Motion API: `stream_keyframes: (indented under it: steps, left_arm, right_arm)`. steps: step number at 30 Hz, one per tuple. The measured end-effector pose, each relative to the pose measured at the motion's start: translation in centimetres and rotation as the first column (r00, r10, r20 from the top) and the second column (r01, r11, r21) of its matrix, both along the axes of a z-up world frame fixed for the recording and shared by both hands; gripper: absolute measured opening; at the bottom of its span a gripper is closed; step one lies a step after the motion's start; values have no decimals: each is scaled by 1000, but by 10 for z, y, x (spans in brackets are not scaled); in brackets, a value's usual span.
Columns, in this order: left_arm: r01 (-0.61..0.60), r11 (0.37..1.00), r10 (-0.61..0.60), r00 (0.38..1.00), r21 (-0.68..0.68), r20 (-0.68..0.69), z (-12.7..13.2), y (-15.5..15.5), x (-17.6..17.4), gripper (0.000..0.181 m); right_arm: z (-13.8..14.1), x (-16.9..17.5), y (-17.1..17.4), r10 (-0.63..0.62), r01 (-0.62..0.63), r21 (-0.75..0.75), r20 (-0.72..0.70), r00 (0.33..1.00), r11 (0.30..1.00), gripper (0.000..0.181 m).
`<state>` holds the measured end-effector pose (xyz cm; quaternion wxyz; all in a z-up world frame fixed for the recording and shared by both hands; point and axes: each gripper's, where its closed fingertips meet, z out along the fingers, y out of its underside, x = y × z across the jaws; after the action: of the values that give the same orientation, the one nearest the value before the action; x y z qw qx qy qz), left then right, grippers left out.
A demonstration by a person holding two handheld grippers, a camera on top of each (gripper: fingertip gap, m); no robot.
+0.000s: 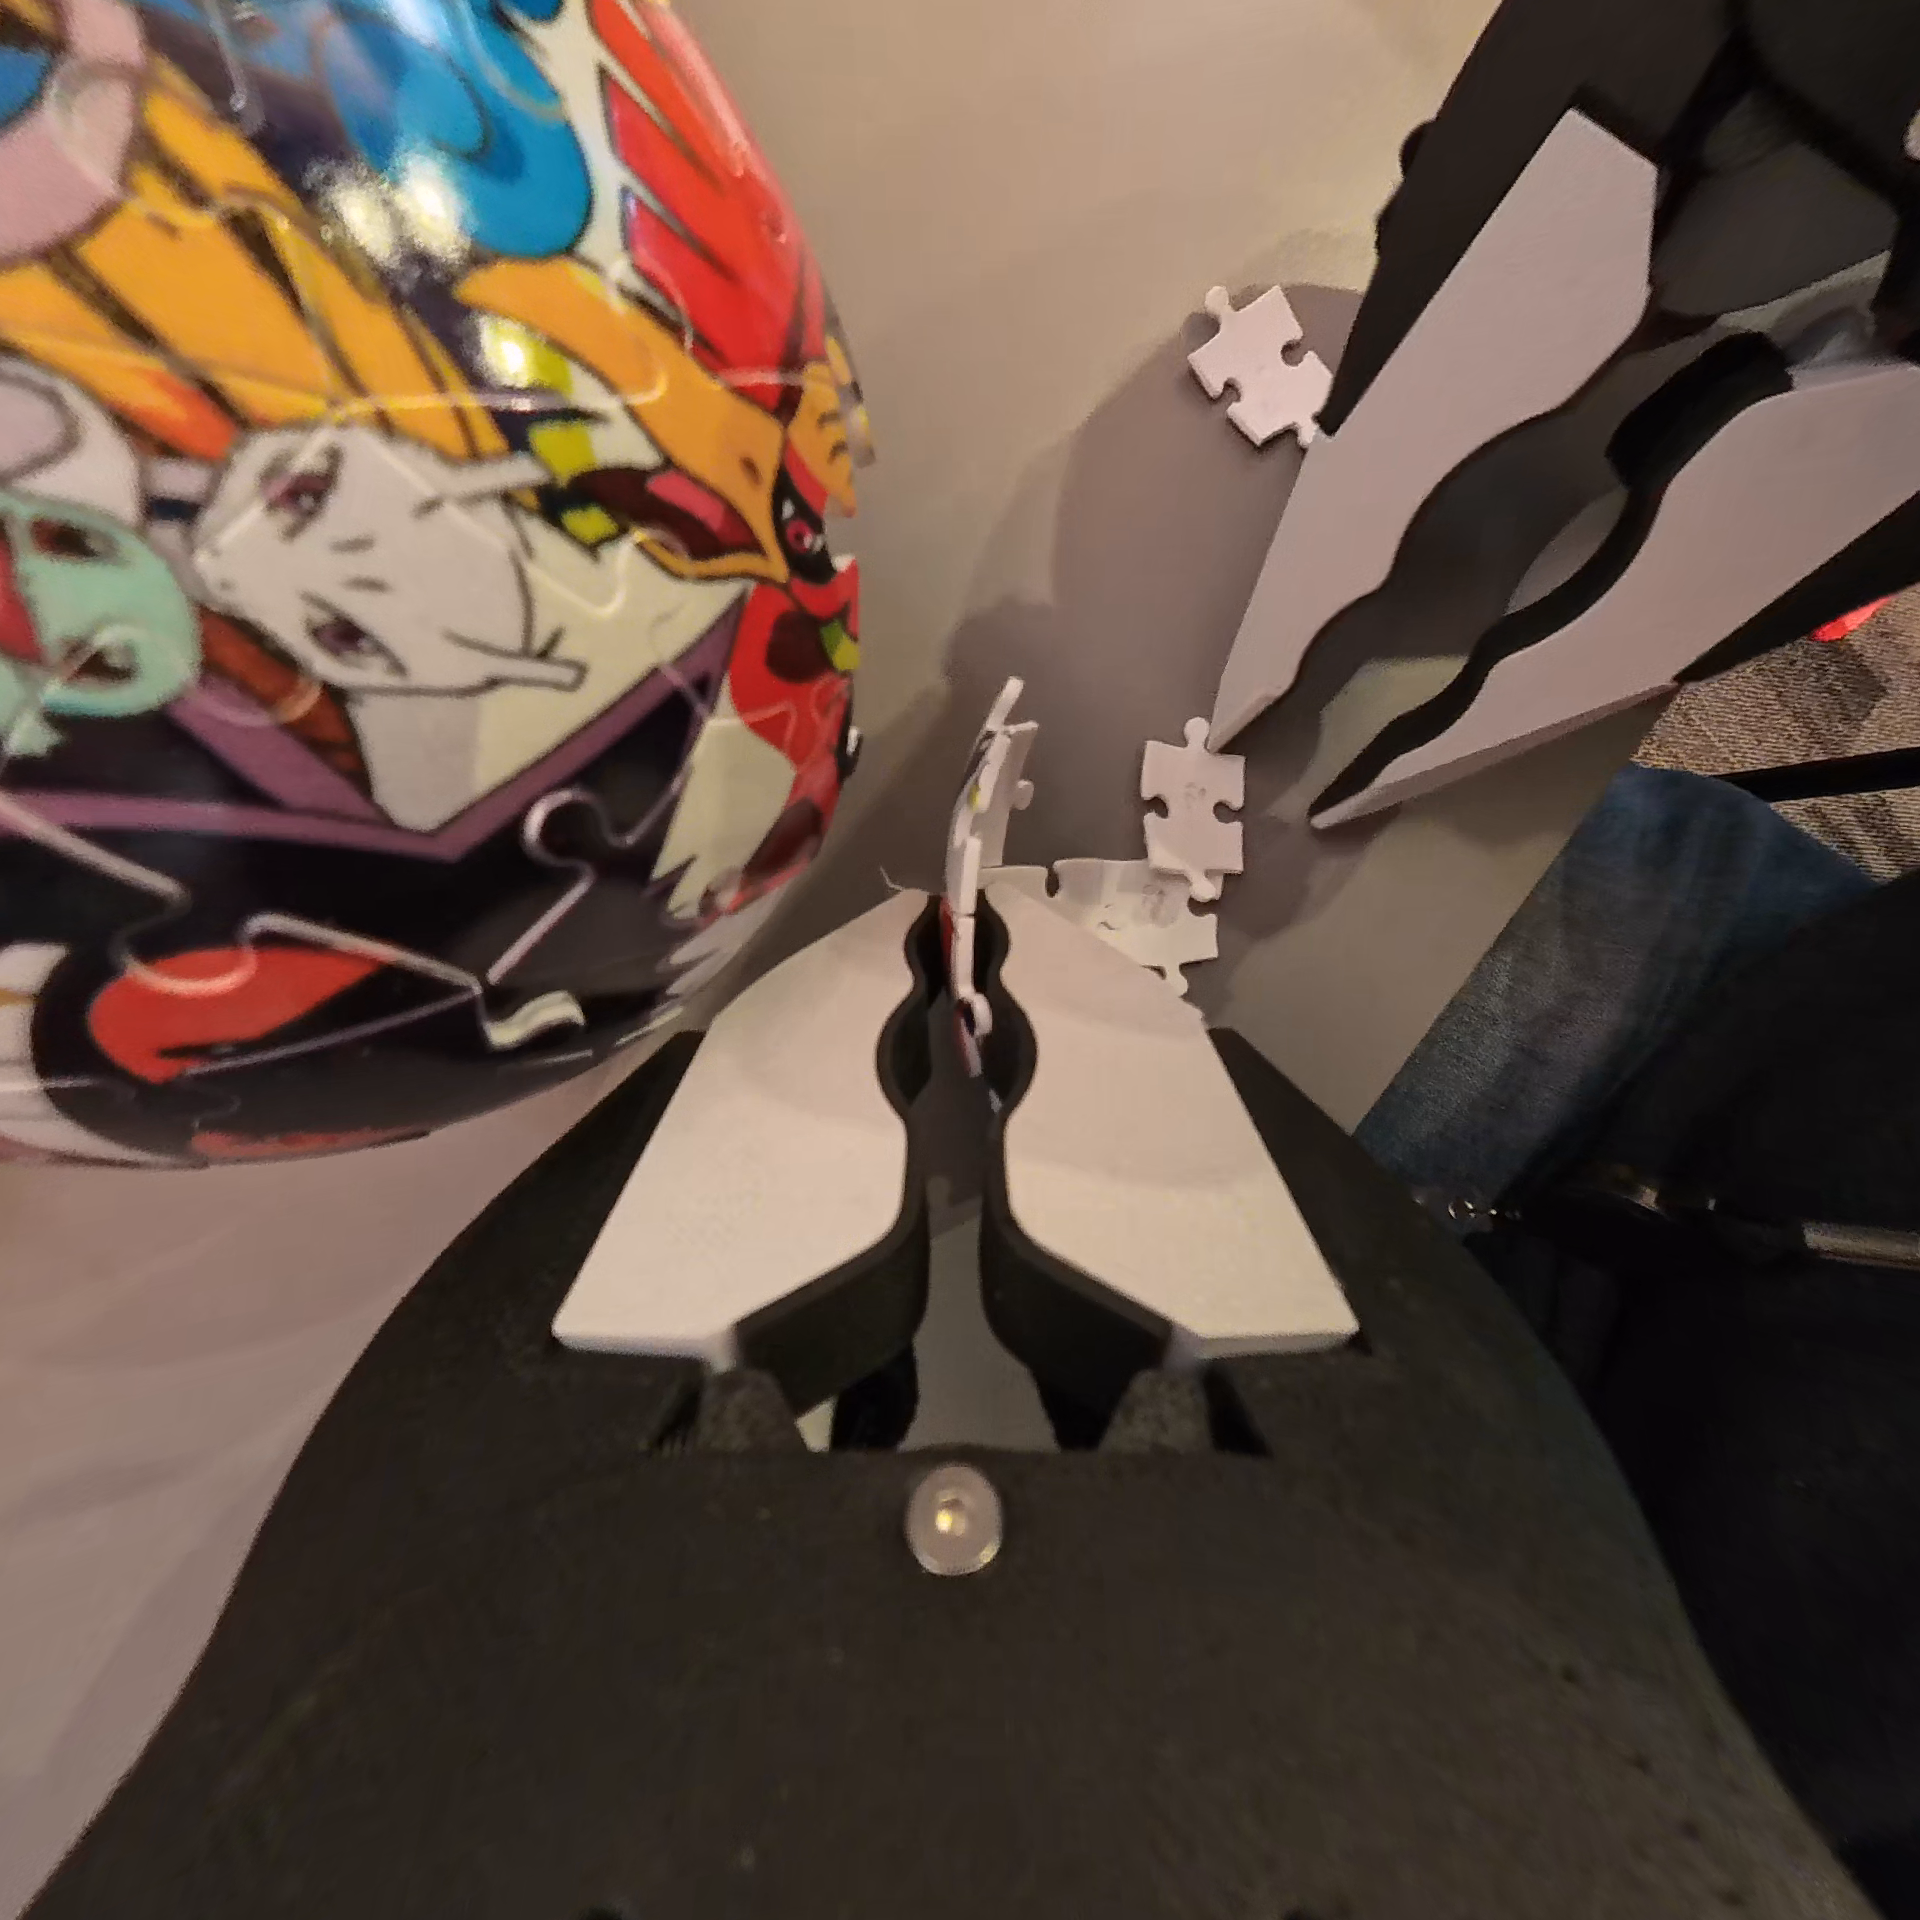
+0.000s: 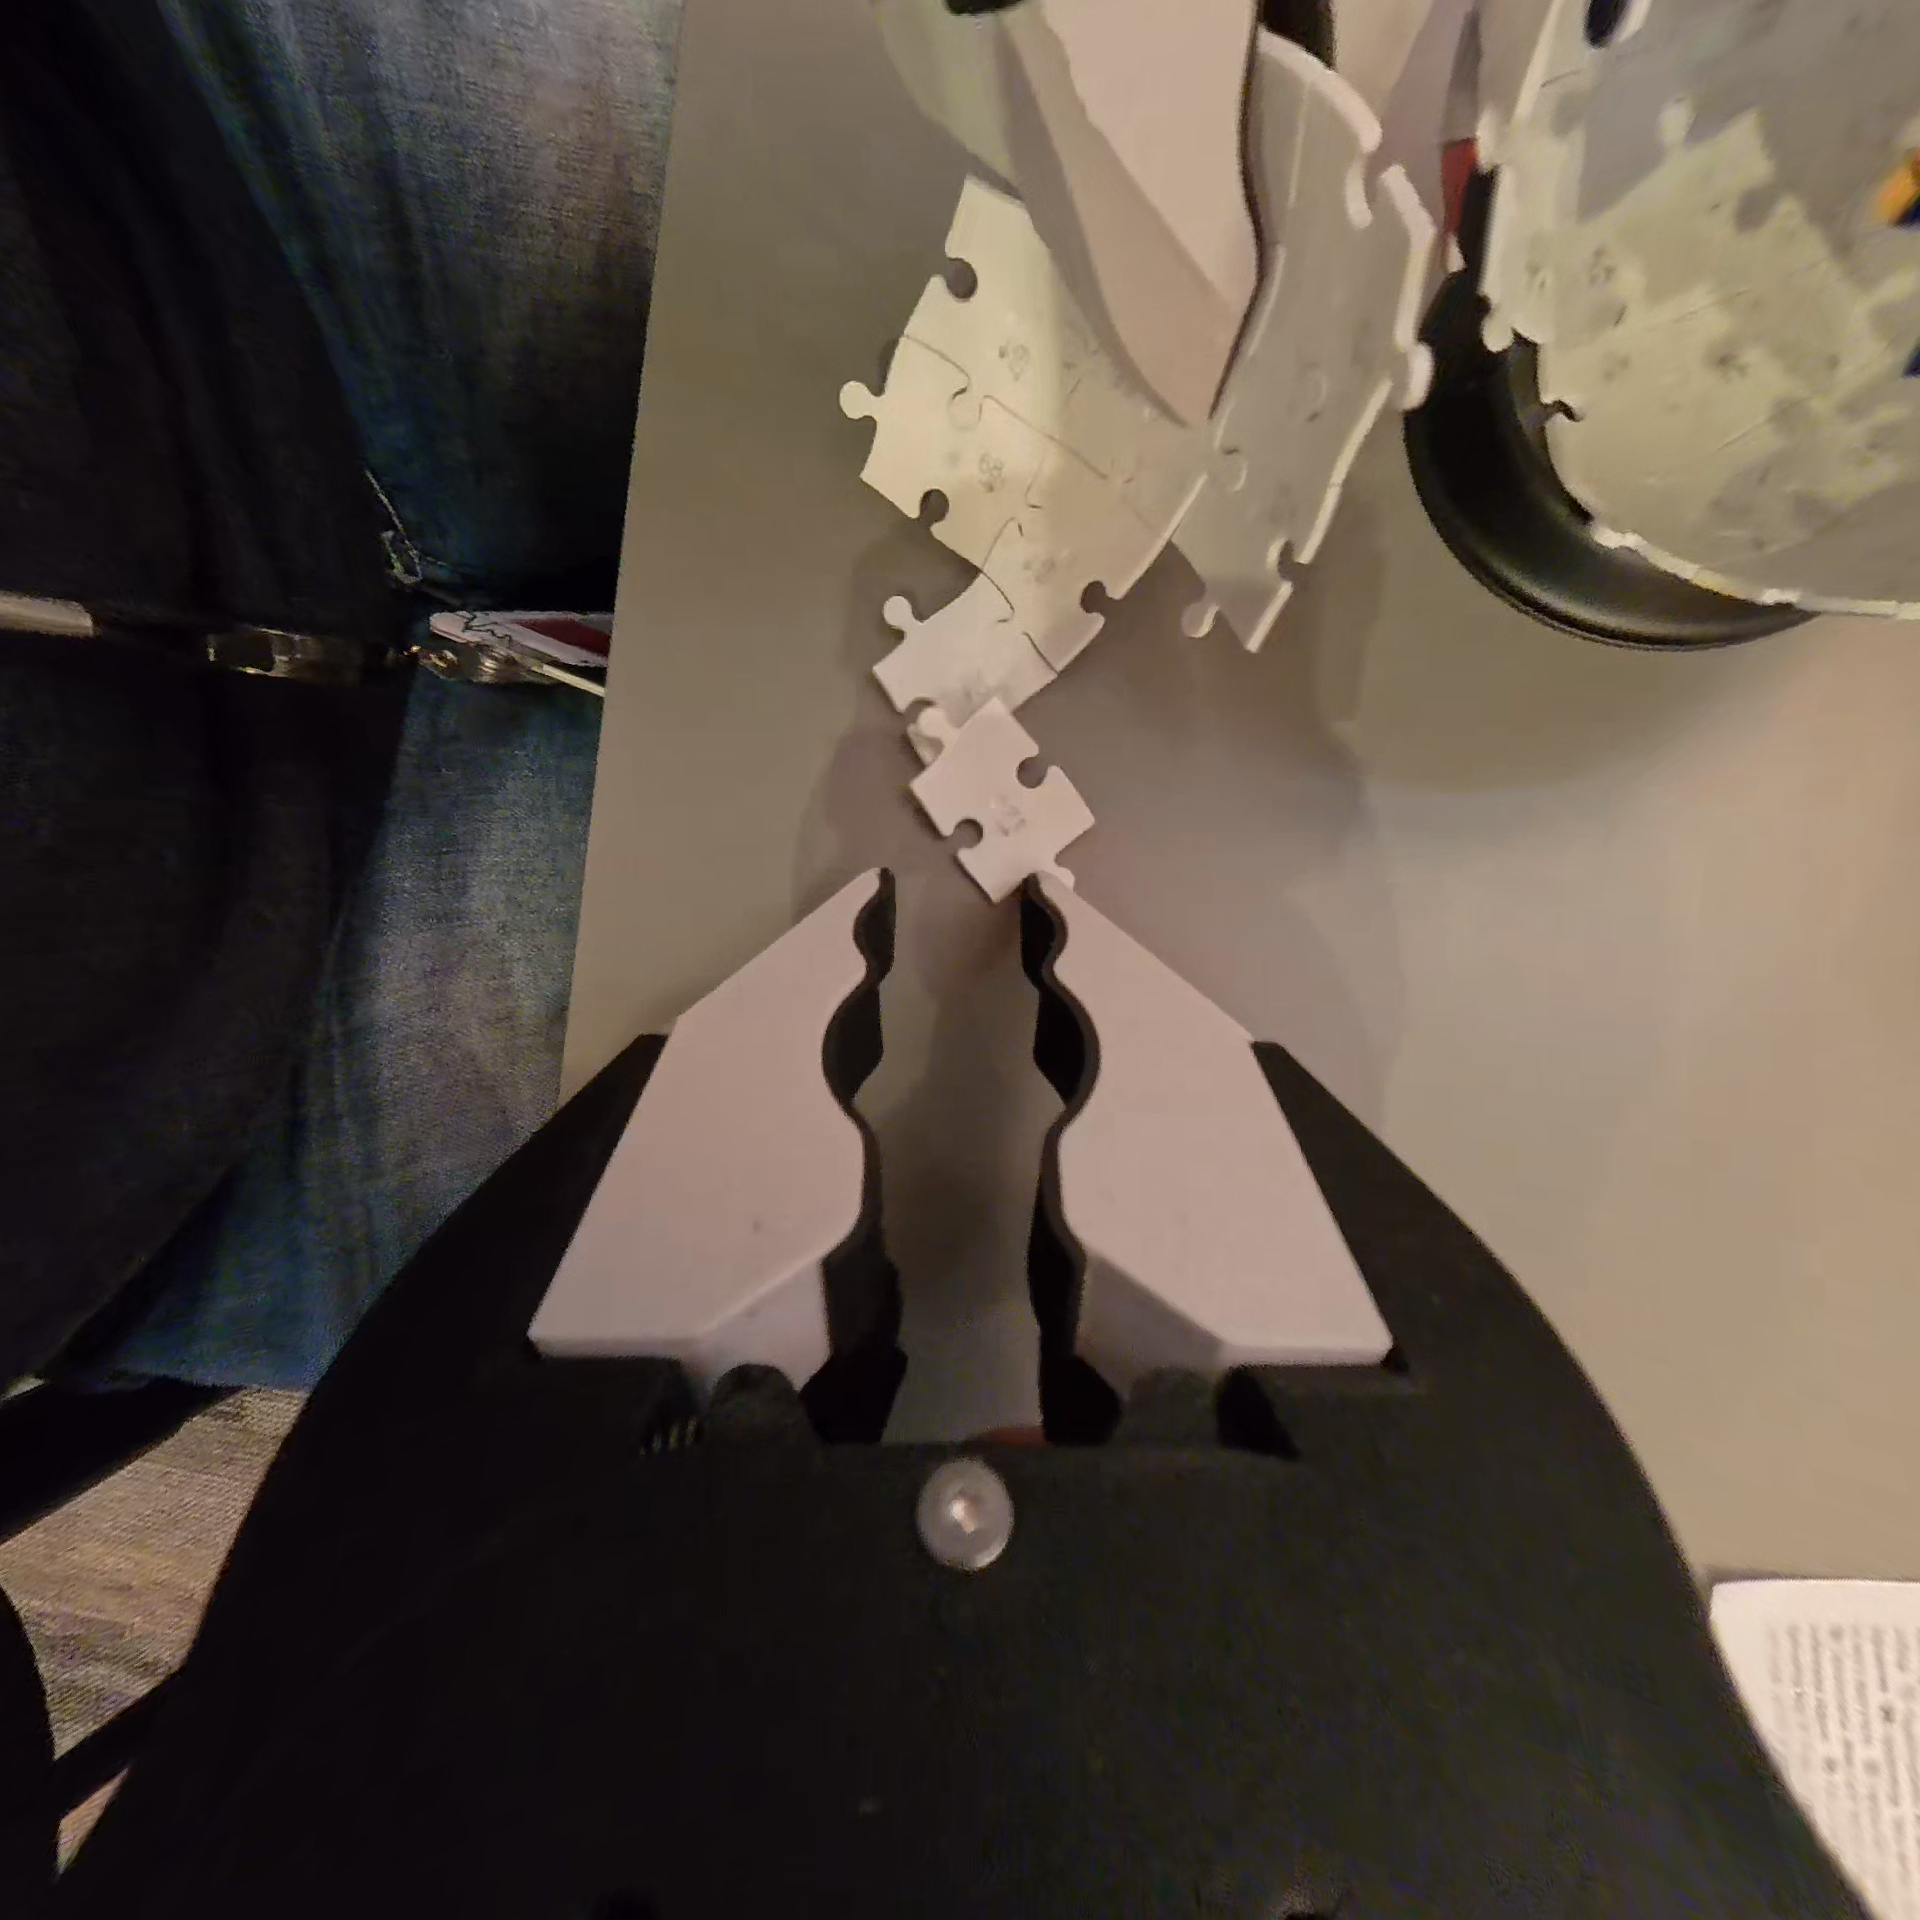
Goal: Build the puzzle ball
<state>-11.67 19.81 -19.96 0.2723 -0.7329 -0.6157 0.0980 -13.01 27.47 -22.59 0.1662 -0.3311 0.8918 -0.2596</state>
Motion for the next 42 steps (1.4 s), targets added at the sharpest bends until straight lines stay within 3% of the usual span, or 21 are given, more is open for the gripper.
stream_keyframes:
  steps: [29, 36, 42]
  left_arm:
    - [39, 999, -39, 999, -23, 1, 3, 6, -7, 4]
    - [42, 999, -42, 999, -32, 0, 4, 6, -7, 4]
    - [53, 998, -53, 999, -30, 2, 3, 8, -8, 4]
  right_arm:
    - [2, 9, -12, 52, -53, -56, -20, 998, 997, 29]
    - [4, -6, -3, -48, 48, -11, -20, 999, 999, 29]
    - [1, 3, -8, -70, 70, -17, 13, 997, 997, 38]
